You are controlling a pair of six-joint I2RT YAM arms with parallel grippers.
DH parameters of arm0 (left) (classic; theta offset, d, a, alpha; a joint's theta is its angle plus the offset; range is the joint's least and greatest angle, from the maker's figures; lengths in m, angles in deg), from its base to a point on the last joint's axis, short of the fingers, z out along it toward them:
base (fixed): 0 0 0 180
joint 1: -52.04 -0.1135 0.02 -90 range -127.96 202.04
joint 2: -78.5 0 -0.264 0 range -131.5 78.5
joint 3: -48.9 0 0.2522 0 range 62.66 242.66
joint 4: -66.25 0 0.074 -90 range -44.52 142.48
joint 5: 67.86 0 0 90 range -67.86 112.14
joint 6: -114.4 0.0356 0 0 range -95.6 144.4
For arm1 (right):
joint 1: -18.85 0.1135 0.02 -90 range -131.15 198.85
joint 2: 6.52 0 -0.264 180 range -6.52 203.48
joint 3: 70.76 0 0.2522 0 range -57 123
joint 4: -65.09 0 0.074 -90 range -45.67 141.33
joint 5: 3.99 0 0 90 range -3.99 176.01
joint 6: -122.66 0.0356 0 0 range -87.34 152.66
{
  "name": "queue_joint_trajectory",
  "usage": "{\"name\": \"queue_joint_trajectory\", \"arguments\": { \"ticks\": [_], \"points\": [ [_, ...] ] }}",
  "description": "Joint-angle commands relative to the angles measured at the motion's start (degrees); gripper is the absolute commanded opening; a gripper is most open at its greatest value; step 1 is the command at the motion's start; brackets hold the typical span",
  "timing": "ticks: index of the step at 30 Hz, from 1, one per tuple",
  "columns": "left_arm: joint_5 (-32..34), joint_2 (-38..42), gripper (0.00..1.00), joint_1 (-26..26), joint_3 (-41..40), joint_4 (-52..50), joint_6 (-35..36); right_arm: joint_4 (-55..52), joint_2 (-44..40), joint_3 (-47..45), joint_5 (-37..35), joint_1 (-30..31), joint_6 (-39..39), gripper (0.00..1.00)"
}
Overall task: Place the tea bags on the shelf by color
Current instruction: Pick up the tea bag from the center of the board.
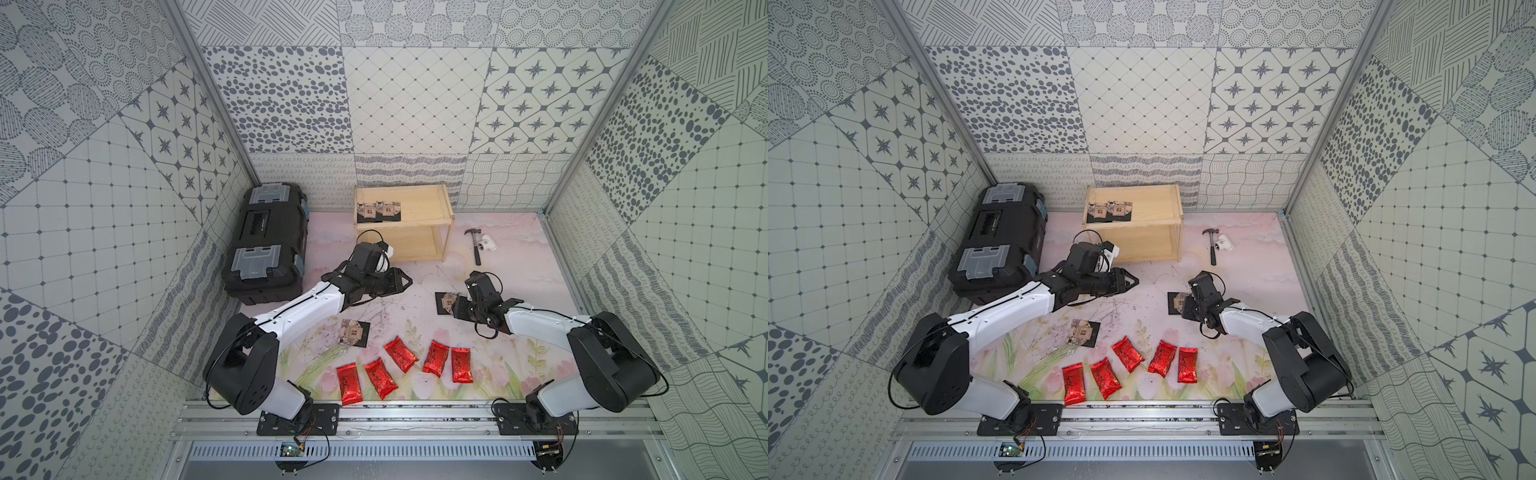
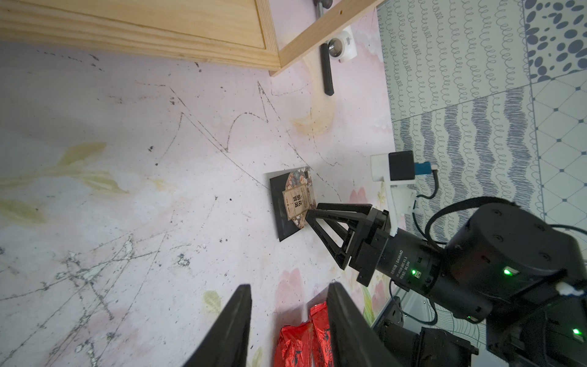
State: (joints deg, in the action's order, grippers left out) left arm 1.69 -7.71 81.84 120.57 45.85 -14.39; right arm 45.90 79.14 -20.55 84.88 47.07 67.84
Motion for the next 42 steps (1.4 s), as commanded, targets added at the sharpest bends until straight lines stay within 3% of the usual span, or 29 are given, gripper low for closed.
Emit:
{"name": "queue_joint_trajectory", "arguments": {
  "ticks": [1,16,26,35,42],
  "points": [
    [-0.8,0.1,0.45,-0.8,0.0,1.3,1.0,5.0,2.3,-0.2,2.5,-0.3,-1.1,0.44],
    [-1.4,0.2,0.44,-0.4,0.3,-0.1,2.6,10.3,7.8,4.4,8.9,-2.5,-6.5,0.44],
    [-3.8,-1.3,0.44,-0.6,2.7,-0.2,2.9,8.0,0.7,5.5,8.9,-3.2,-12.3,0.45],
    [-4.1,-2.4,0.44,-0.6,4.2,-0.1,4.0,7.6,-2.1,3.9,11.5,-3.1,-11.1,0.46],
    [-6.4,-7.5,0.44,0.0,7.0,-0.4,3.7,7.3,-5.4,0.3,12.7,-1.9,-6.3,0.46]
  ]
}}
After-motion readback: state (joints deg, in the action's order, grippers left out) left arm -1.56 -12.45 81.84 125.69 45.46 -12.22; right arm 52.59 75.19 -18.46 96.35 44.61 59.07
